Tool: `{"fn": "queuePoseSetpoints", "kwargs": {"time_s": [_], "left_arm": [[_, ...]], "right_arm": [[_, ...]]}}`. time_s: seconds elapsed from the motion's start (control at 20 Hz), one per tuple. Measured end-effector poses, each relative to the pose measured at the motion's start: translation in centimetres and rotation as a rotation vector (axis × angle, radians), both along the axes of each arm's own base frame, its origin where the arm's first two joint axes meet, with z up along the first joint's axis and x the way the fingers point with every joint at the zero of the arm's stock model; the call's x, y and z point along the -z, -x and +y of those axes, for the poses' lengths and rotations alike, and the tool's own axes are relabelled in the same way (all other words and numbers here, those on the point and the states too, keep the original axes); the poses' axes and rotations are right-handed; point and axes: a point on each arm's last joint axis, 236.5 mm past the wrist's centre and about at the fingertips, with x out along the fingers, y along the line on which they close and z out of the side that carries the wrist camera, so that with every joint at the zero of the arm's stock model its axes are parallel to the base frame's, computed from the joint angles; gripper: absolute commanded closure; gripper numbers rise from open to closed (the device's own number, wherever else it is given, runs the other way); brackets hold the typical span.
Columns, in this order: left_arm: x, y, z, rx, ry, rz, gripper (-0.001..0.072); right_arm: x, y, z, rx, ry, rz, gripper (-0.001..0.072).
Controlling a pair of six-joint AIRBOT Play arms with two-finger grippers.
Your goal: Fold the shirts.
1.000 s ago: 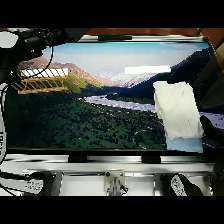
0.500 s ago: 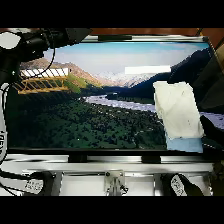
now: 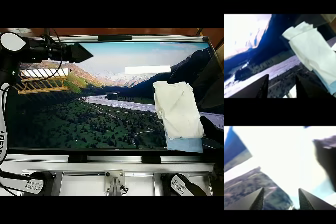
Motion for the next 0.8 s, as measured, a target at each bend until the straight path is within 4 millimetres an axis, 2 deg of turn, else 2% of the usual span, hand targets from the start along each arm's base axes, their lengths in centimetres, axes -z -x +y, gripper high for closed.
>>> {"fn": "queuePoseSetpoints", "kwargs": {"time_s": [0.1,0.2,0.25,0.3,0.35,0.4,0.5,0.7,0.8], "left_arm": [[3.0,0.6,1.7,-0.039,-0.116,0.095,0.0545],[6.2,1.3,4.1,-0.095,-0.277,0.185,0.0541],[7.6,1.7,5.3,-0.124,-0.364,0.222,0.0473],[8.9,2.3,6.7,-0.152,-0.46,0.253,0.0251],[9.8,2.8,7.9,-0.176,-0.544,0.274,0.0084],[10.5,3.3,9.1,-0.198,-0.623,0.293,0.0048],[11.2,4.2,10.8,-0.226,-0.728,0.324,0.0049],[11.7,4.9,12.5,-0.262,-0.827,0.357,0.0049],[12.0,5.0,12.9,-0.268,-0.85,0.368,0.0049]], "right_arm": [[1.4,-3.4,3.0,-0.107,-0.027,-0.004,0.0153],[3.4,-6.8,6.9,-0.232,-0.022,0.005,0.0153],[4.5,-8.3,9.5,-0.303,-0.012,0.012,0.0153],[5.6,-9.5,11.8,-0.363,0.003,0.019,0.0153],[6.9,-10.5,14.1,-0.421,0.027,0.027,0.0153],[8.0,-11.3,16.1,-0.468,0.052,0.036,0.0153],[10.0,-12.2,19.2,-0.548,0.112,0.054,0.0153],[11.7,-12.4,23.4,-0.653,0.171,0.059,0.0153],[11.9,-12.4,24.5,-0.678,0.18,0.056,0.0153]]}}
